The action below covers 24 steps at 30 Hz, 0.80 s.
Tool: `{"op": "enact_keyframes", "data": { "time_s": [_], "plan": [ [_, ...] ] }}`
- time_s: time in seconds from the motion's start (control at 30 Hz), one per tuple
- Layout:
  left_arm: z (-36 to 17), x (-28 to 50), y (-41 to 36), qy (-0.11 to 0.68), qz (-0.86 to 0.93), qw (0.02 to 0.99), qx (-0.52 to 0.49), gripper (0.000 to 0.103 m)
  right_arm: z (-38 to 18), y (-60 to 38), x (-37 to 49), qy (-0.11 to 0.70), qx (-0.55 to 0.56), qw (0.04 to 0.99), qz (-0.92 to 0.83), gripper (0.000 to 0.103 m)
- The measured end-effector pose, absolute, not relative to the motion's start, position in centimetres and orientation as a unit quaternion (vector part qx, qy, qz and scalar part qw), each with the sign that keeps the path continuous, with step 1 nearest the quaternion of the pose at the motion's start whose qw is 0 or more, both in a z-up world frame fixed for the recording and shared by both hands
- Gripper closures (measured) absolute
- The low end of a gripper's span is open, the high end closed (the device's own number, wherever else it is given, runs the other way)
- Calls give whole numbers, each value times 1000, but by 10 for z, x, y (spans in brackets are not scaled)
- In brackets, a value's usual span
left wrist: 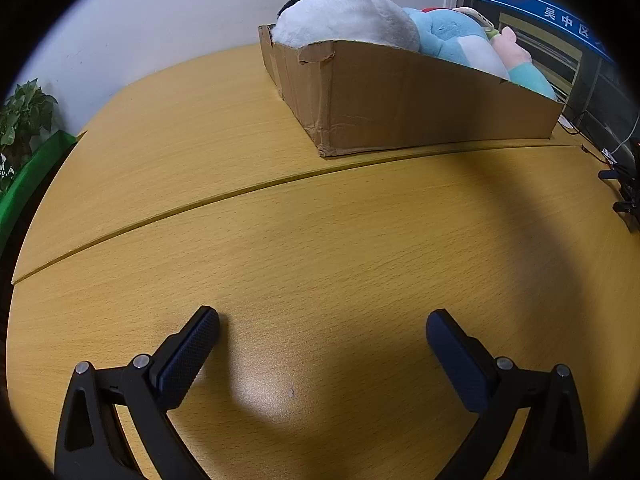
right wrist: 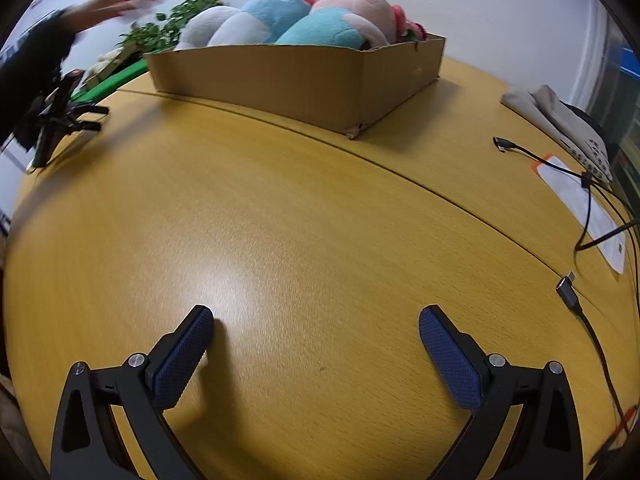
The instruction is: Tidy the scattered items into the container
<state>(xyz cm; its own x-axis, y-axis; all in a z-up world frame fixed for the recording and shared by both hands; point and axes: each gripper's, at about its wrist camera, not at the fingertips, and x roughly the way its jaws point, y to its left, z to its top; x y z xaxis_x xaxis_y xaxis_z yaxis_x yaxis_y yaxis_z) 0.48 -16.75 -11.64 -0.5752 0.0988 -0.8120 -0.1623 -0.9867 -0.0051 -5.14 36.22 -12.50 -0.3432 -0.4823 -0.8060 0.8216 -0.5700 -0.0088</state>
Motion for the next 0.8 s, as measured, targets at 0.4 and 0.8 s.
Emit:
{"op": "enact_keyframes", "data": {
  "time_s": [0.4, 0.8],
  "plan": [
    [-122, -5, -160, 1, 890, 7, -456, 0, -124, 361, -38, 241, 385, 459, -764, 0],
    [-122, -6, -161, 3, 890, 8, -456, 0, -125, 364, -41, 242, 384, 462, -762, 0]
  ]
}}
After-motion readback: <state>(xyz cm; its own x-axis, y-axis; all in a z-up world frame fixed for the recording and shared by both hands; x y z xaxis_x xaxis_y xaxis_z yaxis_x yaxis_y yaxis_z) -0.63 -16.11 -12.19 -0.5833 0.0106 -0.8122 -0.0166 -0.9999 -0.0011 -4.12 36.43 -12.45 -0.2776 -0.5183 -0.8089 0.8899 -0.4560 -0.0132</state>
